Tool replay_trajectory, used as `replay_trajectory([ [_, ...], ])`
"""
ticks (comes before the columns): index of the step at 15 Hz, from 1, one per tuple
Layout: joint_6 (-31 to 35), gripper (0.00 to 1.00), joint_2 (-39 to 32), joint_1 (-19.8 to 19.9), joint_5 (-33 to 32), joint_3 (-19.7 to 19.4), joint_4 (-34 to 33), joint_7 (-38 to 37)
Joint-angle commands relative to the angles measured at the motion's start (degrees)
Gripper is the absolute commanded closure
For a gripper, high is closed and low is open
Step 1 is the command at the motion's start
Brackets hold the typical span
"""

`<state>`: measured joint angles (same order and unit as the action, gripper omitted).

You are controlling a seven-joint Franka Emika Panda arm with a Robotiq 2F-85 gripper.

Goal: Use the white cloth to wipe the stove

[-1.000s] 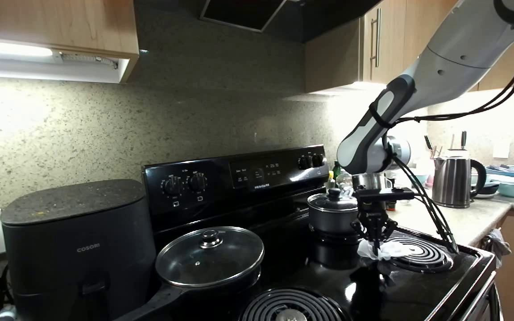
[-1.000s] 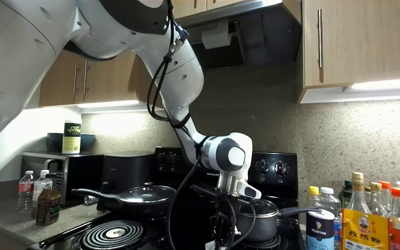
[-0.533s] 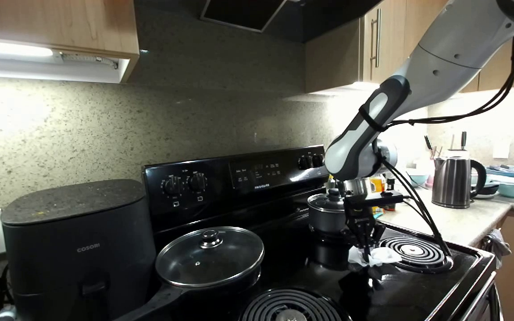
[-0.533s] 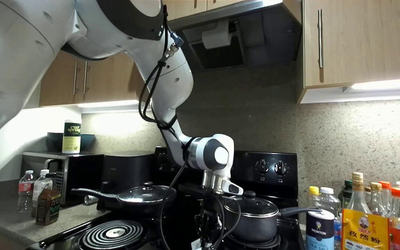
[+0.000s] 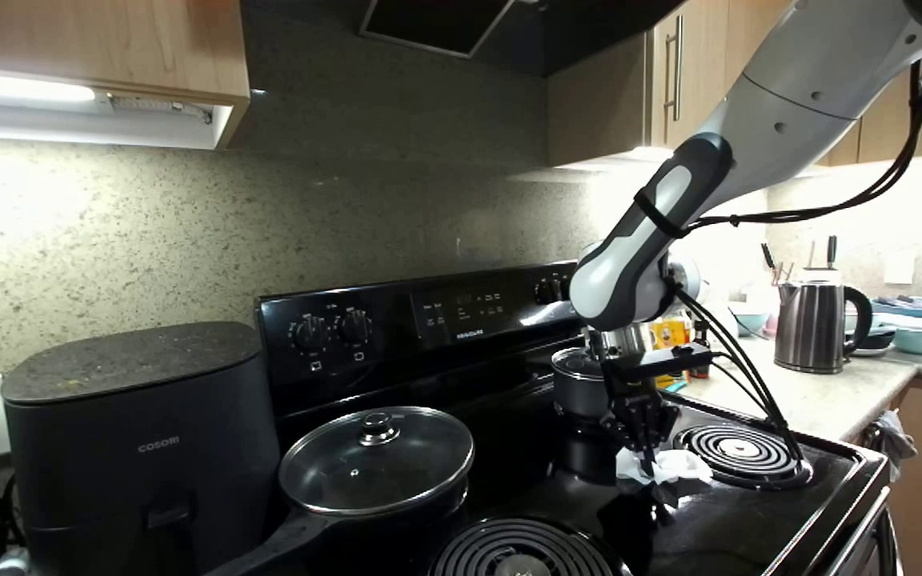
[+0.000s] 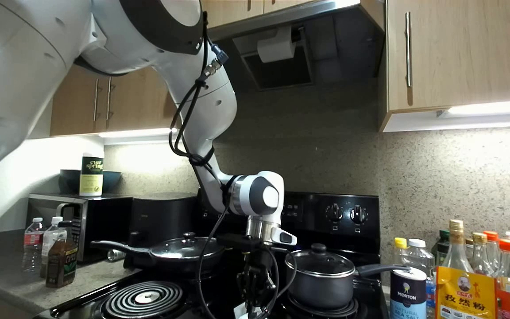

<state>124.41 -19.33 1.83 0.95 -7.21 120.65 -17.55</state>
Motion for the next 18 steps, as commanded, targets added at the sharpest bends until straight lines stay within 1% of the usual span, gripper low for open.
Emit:
replay_trajectory([
  [1,0.01,1.0,-0.32,0.04,0.54,0.99,-0.22,0.91],
  [5,0.87,1.0,-0.88,-2.59,-0.94,4.22,-0.16,3.19],
  [8,0.86,1.0,-1.35,-5.26,-1.69,6.83,-0.92,5.03],
  [11,1.04,1.0,-2.37,-7.73,-3.75,8.33,-1.87,5.83],
  [14,-0.51,1.0,-2.35,-8.35,-4.79,8.17,-2.41,5.0],
  [16,-1.22,1.0,-0.84,-7.81,-5.29,7.18,-0.54,4.2],
  [18,-1.49,1.0,0.56,-6.67,-4.26,6.05,1.56,3.75],
])
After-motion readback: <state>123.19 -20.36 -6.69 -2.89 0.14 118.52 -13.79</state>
